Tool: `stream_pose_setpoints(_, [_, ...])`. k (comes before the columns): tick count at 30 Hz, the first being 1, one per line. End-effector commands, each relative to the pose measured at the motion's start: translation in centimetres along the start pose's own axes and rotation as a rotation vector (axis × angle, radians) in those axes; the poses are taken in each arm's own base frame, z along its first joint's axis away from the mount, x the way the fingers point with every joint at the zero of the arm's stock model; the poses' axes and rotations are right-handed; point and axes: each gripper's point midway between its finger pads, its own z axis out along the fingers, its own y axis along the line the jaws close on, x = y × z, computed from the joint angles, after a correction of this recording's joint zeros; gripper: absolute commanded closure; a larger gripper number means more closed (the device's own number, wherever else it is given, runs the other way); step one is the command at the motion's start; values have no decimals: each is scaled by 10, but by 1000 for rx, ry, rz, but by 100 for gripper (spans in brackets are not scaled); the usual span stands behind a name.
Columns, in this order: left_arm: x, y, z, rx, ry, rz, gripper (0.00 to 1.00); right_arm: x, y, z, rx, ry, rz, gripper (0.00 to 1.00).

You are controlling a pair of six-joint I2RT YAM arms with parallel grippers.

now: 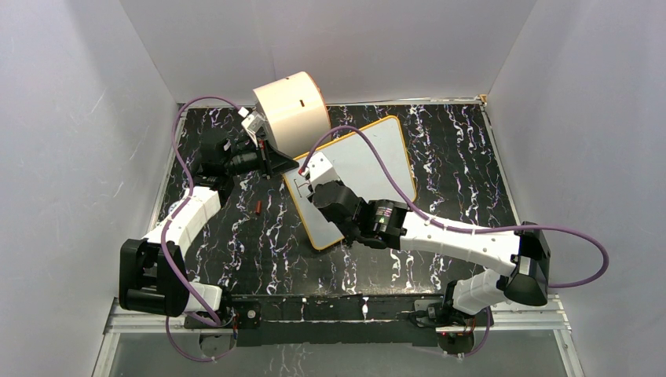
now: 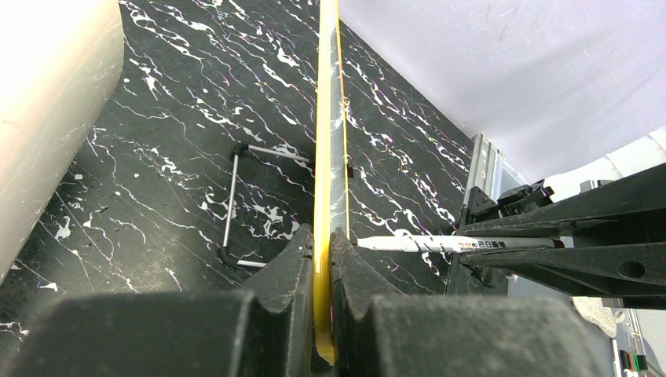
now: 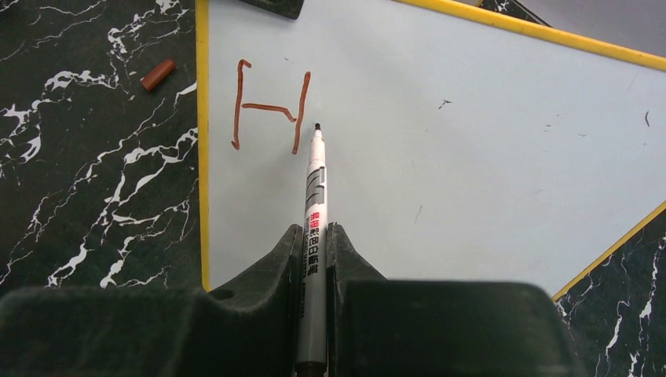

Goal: Write a sentence on the whiteboard

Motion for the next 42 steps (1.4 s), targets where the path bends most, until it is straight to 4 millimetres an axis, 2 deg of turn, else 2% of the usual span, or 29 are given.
stream_pose_setpoints(1, [7,-1,2,14,24,5,100,-17,-7,-1,34,-61,39,100])
stream_pose_setpoints(18, [8,-2,2,19,25,7,100,-8,-1,13,18,-28,23,100])
stream_pose_setpoints(28, [8,-2,2,17,25,6,100,-2,5,9,-27,-1,14,100])
stream_pose_setpoints(42, [9,-1,3,17,28,3,100,20,1,5,-17,66,-1,100])
